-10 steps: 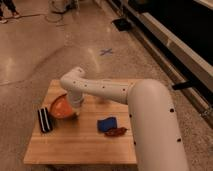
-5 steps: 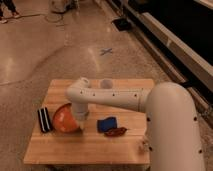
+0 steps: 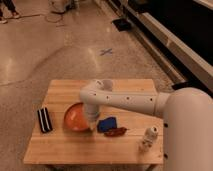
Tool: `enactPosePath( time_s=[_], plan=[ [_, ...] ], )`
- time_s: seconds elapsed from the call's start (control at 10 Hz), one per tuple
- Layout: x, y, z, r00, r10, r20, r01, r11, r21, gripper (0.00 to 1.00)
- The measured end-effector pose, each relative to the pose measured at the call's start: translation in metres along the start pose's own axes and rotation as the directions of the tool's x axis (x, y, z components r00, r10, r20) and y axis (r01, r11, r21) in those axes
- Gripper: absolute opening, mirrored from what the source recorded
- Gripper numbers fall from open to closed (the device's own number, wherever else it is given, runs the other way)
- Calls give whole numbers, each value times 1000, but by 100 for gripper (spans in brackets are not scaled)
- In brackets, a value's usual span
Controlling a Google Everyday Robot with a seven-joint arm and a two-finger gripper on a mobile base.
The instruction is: Drag the ceramic bowl in a circle
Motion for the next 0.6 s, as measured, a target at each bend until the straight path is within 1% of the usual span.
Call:
enactPosePath(
  time_s=[0.2,0.3,0.4,0.6],
  plan=[
    [-3,-8,-6,1000,-9,2,9,999,48,71],
    [-4,-11,-8,1000,-15,6,15,998,69,78],
    [-3,-10,-10,1000,-16,9,15,997,77,80],
    [-4,-11,-10,1000,-18,8,17,997,77,80]
  ],
)
